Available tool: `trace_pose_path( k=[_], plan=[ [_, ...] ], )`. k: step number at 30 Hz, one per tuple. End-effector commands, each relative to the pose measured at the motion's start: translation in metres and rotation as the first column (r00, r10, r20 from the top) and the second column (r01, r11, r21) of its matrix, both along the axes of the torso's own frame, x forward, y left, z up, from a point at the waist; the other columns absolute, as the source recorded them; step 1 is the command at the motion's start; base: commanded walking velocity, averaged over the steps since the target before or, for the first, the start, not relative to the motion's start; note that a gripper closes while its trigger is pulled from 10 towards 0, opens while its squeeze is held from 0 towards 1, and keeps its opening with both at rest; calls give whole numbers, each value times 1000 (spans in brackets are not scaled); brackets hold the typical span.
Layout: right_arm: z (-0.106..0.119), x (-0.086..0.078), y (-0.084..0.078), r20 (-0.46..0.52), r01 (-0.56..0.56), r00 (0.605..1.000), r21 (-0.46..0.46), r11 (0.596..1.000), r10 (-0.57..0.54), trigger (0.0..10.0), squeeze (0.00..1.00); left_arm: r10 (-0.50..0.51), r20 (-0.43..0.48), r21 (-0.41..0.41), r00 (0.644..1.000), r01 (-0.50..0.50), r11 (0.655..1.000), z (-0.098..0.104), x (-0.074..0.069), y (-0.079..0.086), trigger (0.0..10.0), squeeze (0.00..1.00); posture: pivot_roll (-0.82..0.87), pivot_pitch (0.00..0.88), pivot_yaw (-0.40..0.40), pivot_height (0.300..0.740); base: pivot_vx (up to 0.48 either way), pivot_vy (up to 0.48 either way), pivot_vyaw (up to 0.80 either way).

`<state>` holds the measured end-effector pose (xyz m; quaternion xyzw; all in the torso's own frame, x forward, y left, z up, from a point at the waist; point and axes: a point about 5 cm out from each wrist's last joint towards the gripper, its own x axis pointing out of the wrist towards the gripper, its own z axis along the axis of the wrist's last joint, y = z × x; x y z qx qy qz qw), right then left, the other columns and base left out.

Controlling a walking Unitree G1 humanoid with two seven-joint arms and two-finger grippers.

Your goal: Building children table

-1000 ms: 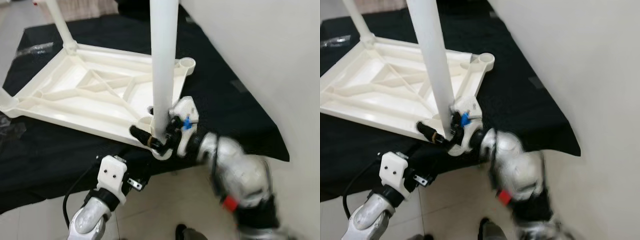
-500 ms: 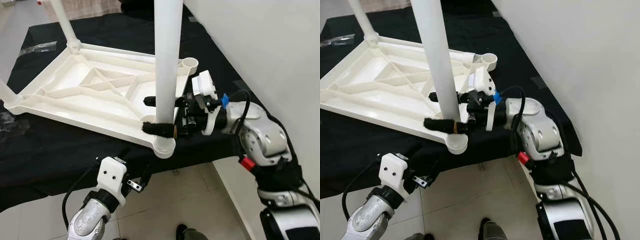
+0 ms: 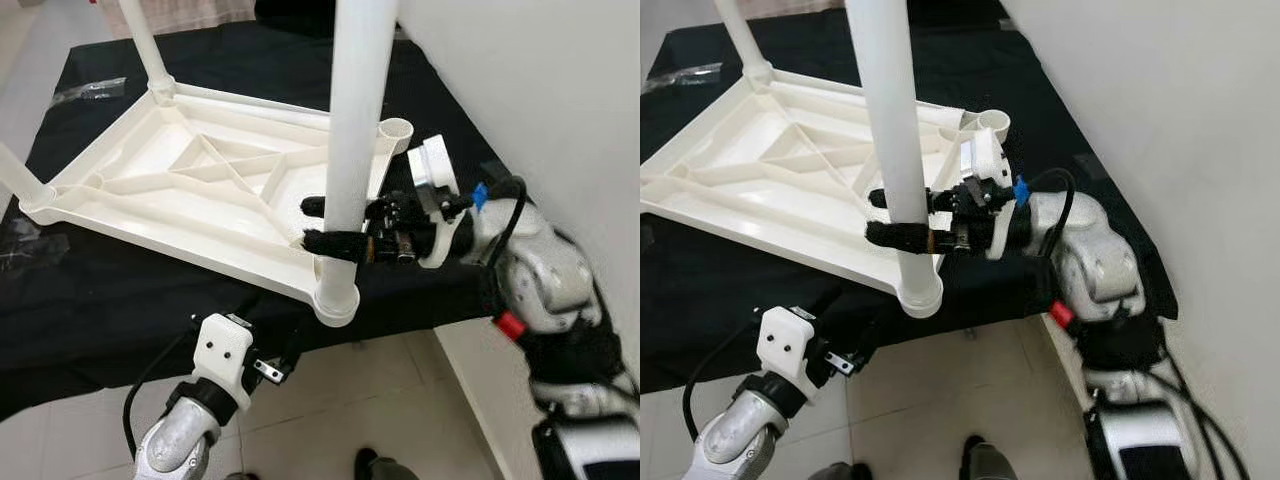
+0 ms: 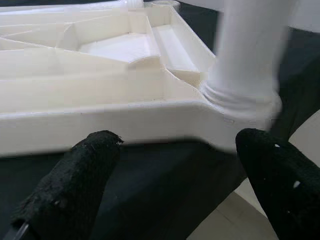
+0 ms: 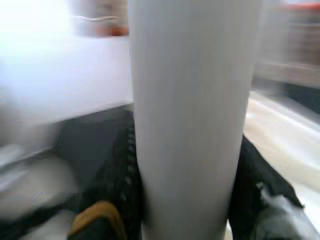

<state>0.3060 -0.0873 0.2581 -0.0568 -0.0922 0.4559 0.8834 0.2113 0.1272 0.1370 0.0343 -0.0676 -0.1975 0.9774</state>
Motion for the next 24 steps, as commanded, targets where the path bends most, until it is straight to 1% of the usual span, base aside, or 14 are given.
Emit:
trace_pose_path(
  k=[1, 2, 3, 4, 5, 12, 13, 14, 17, 18, 19, 22, 23, 24],
  plan=[
    [-83, -11, -21, -223, 486, 810, -261, 834, -542, 0, 0, 4, -4, 11, 1000, -4, 1000, -1, -3, 1, 10000, 0, 37, 254, -23, 740, 0, 0, 0],
    [-100, -36, -7, -302, 458, 794, -275, 846, -528, 0, 0, 7, -3, 12, 1000, -7, 1000, 0, -2, 2, 10000, 0, 28, 276, -2, 740, 0, 0, 0],
    [-100, -36, -7, -302, 458, 794, -275, 846, -528, 0, 0, 7, -3, 12, 1000, -7, 1000, 0, -2, 2, 10000, 0, 28, 276, -2, 740, 0, 0, 0],
    [-108, -54, 5, -372, 380, 810, -256, 889, -453, 0, 0, 9, -3, 12, 1000, -9, 1000, 0, -2, 2, 10000, 0, 24, 276, 3, 740, 0, 0, 0],
    [-105, -57, 10, -375, 354, 827, -232, 906, -419, 0, 0, -1, -5, 13, 1000, 1, 1000, 0, -1, 1, 10000, 0, 21, 263, 9, 740, 0, 0, 0],
    [-87, -37, 14, -318, 347, 862, -197, 917, -395, 0, 0, -33, -15, 10, 999, 33, 999, -3, 1, 0, 10000, 0, 17, 241, 1, 740, 0, 0, 0],
    [-83, -35, 16, -303, 357, 864, -197, 913, -403, 1647, 0, -28, -11, 13, 1000, 28, 1000, -3, 1, 0, 10000, 0, 17, 241, 1, 740, 0, 0, 0],
    [-78, -32, 18, -279, 361, 873, -185, 914, -401, 10000, 0, -20, -7, 13, 1000, 20, 1000, -2, 2, 0, 10000, 0, 17, 242, -3, 740, 0, 0, 0],
    [-74, -31, 20, -263, 365, 877, -176, 914, -401, 10000, 0, -14, -4, 14, 1000, 14, 1000, -2, 2, 0, 10000, 0, 18, 243, -5, 740, 0, 0, 0],
    [-70, -32, 22, -254, 377, 878, -155, 913, -405, 10000, 733, -10, -1, 13, 1000, 10, 1000, -1, 2, -1, 10000, 0, 19, 246, -6, 740, 0, 0, 0],
    [-67, -33, 24, -251, 383, 878, -141, 913, -408, 10000, 1000, -9, 0, 13, 1000, 9, 1000, -1, 2, -1, 10000, 0, 19, 246, -6, 740, 0, 0, 0],
    [-49, -29, 28, -228, 263, 937, -47, 964, -267, 10000, 1000, -7, 1, 13, 1000, 6, 1000, -1, 2, -1, 10000, 0, 18, 245, -7, 740, 0, 0, 0],
    [-49, -29, 28, -228, 263, 937, -47, 964, -267, 10000, 1000, -7, 1, 13, 1000, 6, 1000, -1, 2, -1, 10000, 0, 18, 245, -7, 740, 0, 0, 0],
    [-34, -32, 31, -174, 89, 981, -11, 996, -89, 10000, 1000, -7, 2, 11, 1000, 6, 1000, 0, 3, -1, 10000, 0, 16, 246, -3, 740, 0, 0, 0]
  ],
)
